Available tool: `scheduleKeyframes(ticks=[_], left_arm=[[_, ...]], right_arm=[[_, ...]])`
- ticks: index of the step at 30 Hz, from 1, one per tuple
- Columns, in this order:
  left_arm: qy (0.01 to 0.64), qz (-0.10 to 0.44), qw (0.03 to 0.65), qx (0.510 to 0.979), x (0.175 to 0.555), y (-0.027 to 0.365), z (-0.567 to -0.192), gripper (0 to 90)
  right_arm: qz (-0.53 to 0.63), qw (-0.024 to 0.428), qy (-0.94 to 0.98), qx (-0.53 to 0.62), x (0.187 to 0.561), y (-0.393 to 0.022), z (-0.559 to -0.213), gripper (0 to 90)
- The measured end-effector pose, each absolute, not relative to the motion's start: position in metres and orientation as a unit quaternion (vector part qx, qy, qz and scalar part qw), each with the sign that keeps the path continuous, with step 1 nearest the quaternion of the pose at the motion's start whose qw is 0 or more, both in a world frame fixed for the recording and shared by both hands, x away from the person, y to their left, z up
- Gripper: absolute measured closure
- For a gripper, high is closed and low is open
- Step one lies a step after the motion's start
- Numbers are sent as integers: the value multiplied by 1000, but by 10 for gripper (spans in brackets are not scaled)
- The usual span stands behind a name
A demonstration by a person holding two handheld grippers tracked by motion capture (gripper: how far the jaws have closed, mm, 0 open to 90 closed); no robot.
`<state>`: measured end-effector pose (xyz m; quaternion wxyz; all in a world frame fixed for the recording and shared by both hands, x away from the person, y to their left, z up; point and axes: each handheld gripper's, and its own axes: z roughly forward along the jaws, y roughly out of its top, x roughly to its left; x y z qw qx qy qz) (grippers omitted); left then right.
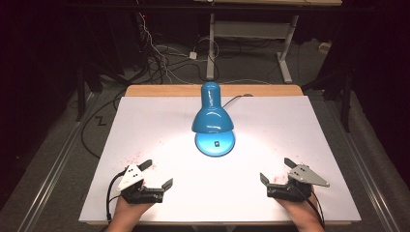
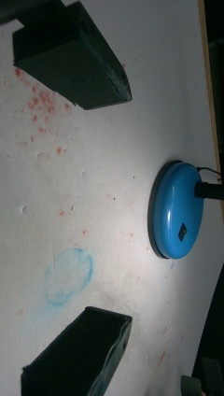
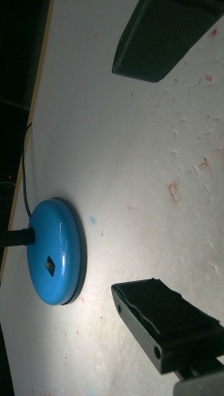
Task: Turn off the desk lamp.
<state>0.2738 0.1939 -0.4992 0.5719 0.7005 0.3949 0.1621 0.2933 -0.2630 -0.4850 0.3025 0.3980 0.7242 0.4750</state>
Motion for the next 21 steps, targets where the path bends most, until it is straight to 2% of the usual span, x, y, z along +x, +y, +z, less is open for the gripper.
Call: scheduleKeyframes(ticks=[13,21], left_arm=[[366,190,559,719,273,196,-499,0],[364,189,553,725,274,196,-499,0]], right_arm=[[471,304,724,402,294,-262,-485,9],[473,297,728,398,294,-262,-485,60]])
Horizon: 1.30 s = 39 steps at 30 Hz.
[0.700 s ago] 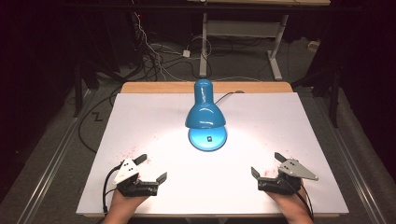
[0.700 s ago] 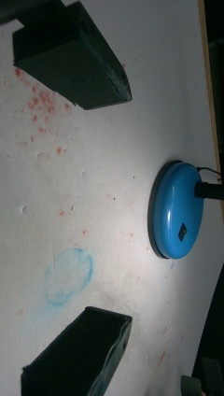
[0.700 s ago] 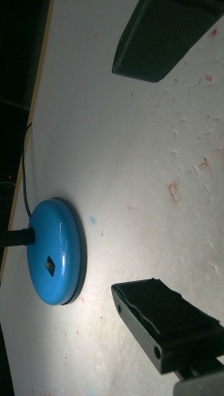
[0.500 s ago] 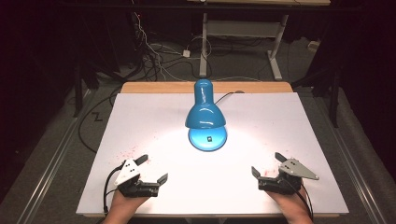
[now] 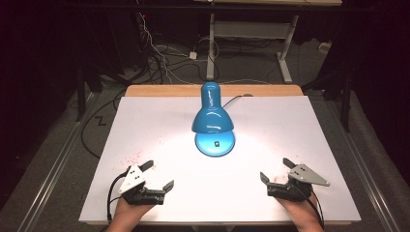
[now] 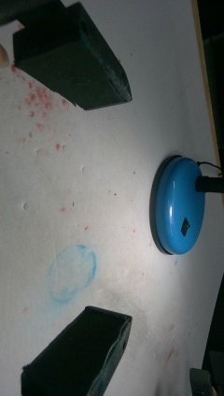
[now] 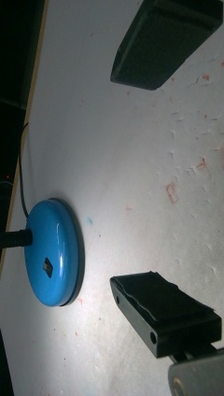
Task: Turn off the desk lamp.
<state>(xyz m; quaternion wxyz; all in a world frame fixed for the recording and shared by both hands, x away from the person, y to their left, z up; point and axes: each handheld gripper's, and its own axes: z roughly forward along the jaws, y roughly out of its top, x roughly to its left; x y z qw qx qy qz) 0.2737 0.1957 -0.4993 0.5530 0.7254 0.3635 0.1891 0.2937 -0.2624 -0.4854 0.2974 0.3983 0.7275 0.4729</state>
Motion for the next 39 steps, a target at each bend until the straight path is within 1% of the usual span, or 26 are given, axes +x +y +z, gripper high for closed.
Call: scheduleKeyframes(ticks=[7,13,22,27,28,32,33,34,36,38,39], left_arm=[[363,190,550,728,274,195,-499,0],[363,187,550,729,274,195,-499,0],[362,186,550,729,274,195,-499,0],[362,185,551,729,274,195,-499,0],[362,185,551,729,274,195,-499,0],[361,185,550,730,274,195,-499,0],[361,185,550,730,274,195,-499,0],[360,185,550,730,274,195,-499,0],[360,185,550,731,274,195,-499,0],[359,185,549,731,274,195,-499,0],[359,185,549,731,275,195,-499,0]], right_arm=[[474,295,727,399,294,-263,-485,86],[478,298,727,393,294,-264,-486,155],[479,294,727,395,294,-264,-485,195],[479,293,728,392,295,-265,-485,256],[479,293,728,392,295,-265,-485,256],[483,293,725,394,294,-265,-485,332],[483,293,725,394,294,-265,-485,332],[484,292,726,392,294,-265,-485,358],[483,292,726,393,294,-265,-485,382],[483,292,726,392,294,-265,-485,392],[482,291,728,392,294,-265,-485,422]])
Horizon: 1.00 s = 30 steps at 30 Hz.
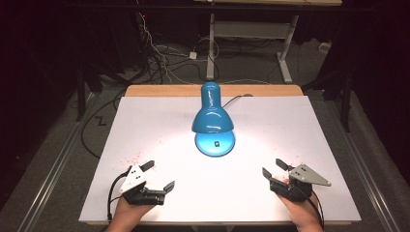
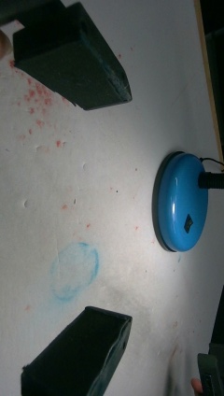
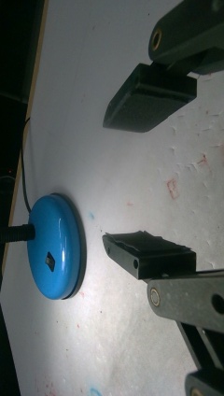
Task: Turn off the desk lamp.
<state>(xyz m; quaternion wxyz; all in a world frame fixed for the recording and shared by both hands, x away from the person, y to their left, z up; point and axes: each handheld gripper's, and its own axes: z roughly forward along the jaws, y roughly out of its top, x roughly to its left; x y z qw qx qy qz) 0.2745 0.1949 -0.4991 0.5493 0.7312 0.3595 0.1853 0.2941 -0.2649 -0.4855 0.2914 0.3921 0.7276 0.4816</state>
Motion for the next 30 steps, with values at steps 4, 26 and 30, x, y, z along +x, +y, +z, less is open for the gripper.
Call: scheduleKeyframes(ticks=[4,26,30], left_arm=[[358,186,549,732,274,195,-499,0],[356,188,546,735,275,195,-499,0],[357,188,546,734,275,195,-499,0]], right_arm=[[480,290,730,390,295,-265,-485,487],[473,276,738,395,297,-264,-485,855],[466,276,739,401,298,-264,-485,900]])
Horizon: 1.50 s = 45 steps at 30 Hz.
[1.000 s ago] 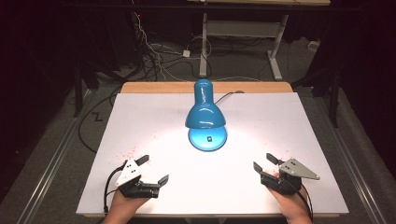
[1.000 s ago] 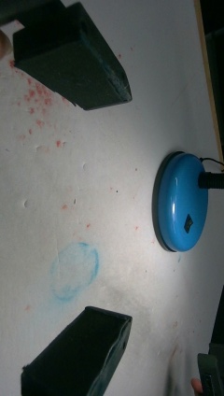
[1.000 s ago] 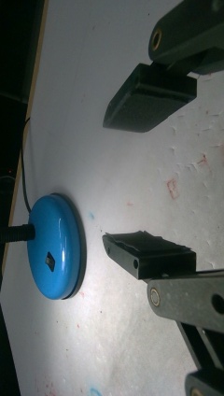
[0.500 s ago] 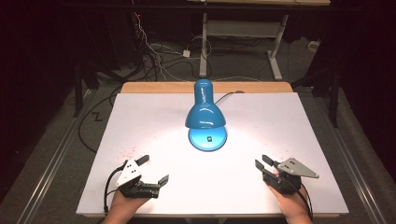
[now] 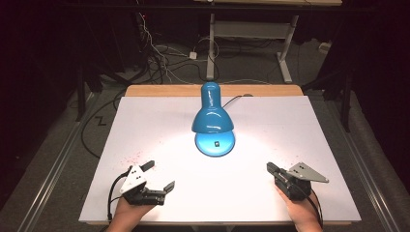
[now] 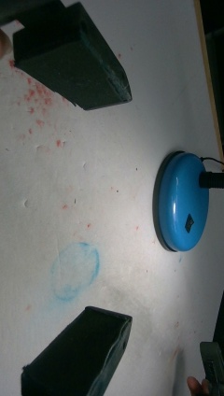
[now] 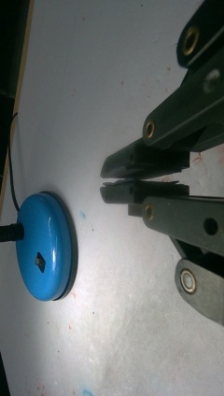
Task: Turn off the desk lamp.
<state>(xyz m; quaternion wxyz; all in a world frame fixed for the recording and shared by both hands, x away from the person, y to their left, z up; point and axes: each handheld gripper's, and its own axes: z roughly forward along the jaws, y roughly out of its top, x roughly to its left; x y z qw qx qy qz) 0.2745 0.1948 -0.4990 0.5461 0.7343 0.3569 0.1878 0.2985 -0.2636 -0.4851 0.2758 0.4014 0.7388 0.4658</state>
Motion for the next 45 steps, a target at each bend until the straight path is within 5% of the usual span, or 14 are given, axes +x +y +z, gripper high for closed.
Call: scheduleKeyframes(ticks=[45], left_arm=[[352,187,544,739,275,194,-499,0]], right_arm=[[500,229,771,322,289,-216,-480,900]])
